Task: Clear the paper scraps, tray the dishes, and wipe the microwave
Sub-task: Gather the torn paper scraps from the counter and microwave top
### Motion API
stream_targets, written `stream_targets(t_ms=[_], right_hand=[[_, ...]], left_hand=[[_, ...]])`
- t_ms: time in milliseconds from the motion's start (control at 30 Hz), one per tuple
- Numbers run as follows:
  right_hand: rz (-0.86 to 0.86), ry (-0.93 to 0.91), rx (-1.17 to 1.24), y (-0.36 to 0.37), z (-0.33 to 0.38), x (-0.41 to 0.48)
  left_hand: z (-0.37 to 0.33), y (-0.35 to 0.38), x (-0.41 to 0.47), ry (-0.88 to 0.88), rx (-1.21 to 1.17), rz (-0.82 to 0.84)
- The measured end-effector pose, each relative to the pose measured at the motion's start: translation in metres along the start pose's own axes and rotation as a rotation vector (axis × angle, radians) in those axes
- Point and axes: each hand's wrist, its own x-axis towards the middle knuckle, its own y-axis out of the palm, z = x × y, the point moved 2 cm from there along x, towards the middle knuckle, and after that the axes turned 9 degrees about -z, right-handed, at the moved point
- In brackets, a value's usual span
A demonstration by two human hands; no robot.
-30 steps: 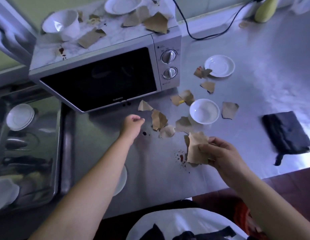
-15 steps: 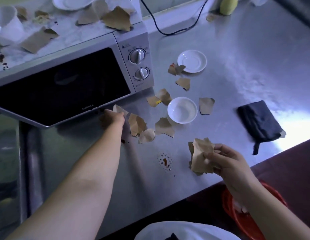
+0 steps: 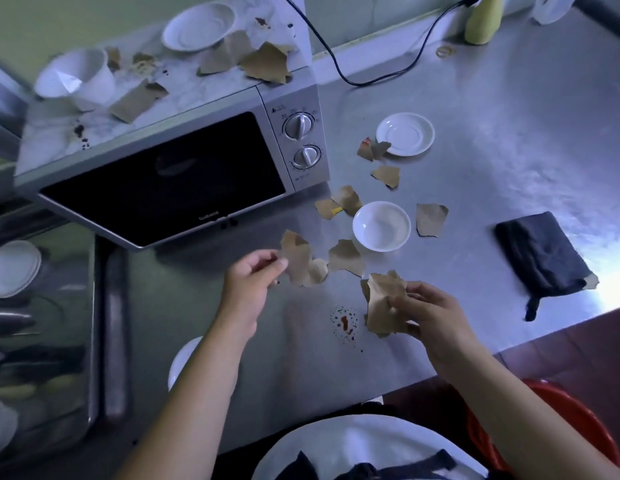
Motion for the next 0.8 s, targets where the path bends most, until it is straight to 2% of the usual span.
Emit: stream_targets(t_ms=[100,167,367,467,667,800], right_hand=[[0.096,-0.003,-0.033,0.023,-0.001,0.001],[0.184,-0.017,-0.053,0.04,-0.001,-0.003],[0.422,-0.041,-0.064,0.069,-0.003,-0.016],[0.545,-0.042,-0.07,0.072,-0.005,-0.023],[0.586,0.025,-0.052,0.069,-0.013,-0.026],[0.591,0.019,-0.002,0.068,-0.009,-0.028]], left_hand=[[-0.016,0.0,-0.05,0.026,0.011,0.224],[-0.019,0.001,-0.071,0.034,0.001,0.257],[-0.011,-0.006,-0.097,0.072,0.053,0.001],[-0.009,-0.012,-0.101,0.085,0.043,-0.071],[-0.003,-0.012,-0.108,0.128,0.115,-0.178],[-0.008,-0.008,-0.112,0.244,0.179,-0.205]])
